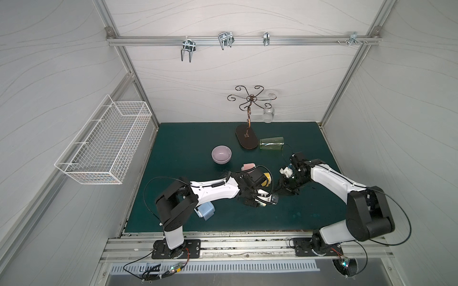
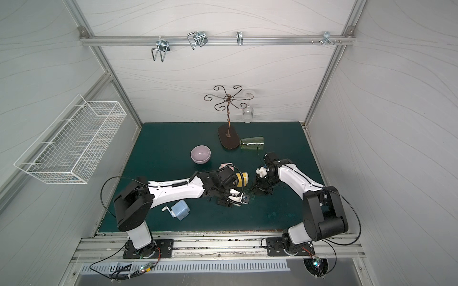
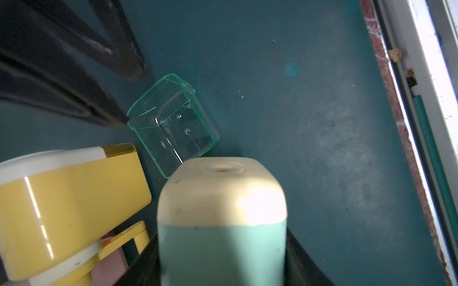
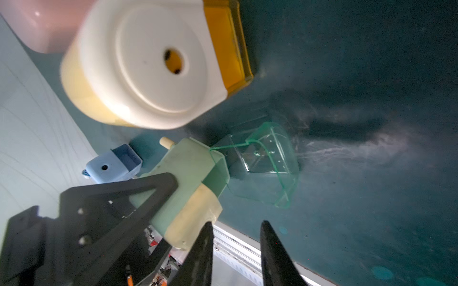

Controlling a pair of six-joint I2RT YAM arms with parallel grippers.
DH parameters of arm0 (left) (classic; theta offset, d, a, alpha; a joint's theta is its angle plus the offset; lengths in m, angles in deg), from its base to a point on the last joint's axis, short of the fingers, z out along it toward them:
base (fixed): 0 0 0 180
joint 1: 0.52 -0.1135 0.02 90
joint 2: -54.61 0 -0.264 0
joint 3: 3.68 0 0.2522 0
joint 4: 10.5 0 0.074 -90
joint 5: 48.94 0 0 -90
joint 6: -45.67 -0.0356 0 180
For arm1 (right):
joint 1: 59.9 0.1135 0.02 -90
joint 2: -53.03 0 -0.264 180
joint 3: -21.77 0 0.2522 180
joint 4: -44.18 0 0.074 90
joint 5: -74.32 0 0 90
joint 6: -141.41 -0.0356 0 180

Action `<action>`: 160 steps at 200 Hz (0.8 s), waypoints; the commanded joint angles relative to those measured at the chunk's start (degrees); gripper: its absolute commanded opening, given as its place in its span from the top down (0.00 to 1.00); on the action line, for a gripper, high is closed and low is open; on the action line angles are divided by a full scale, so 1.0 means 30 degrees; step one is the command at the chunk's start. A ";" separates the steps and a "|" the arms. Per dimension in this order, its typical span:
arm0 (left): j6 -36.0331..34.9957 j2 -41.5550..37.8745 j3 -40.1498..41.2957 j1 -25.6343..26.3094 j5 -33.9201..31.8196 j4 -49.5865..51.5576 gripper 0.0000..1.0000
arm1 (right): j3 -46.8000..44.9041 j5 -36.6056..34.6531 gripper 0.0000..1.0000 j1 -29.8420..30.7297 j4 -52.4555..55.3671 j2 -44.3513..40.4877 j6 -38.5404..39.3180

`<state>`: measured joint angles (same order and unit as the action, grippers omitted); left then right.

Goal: Put the tray back into the pencil sharpener
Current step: Close the container of the pencil sharpener.

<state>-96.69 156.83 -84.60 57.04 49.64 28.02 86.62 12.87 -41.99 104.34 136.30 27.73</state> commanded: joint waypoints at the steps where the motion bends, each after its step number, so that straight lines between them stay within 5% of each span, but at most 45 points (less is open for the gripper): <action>1: 0.0562 0.1612 0.0537 0.0135 -0.0996 -0.0116 0.63 | -0.0166 -0.1803 0.65 -0.0009 0.1088 -0.0748 0.0600; 83: 0.6522 0.0176 0.1437 -0.0140 -0.0537 -0.0258 0.64 | 0.1074 -0.3751 0.65 0.1720 -0.0525 0.2085 0.2268; 160: 0.7023 0.0294 0.1562 -0.0229 0.0281 -0.0882 0.64 | 0.1105 -0.4335 0.78 0.1969 -0.0705 0.2600 0.2568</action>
<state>-76.60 155.40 -82.15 56.45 48.39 24.47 89.37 0.76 -36.50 102.02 143.75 34.72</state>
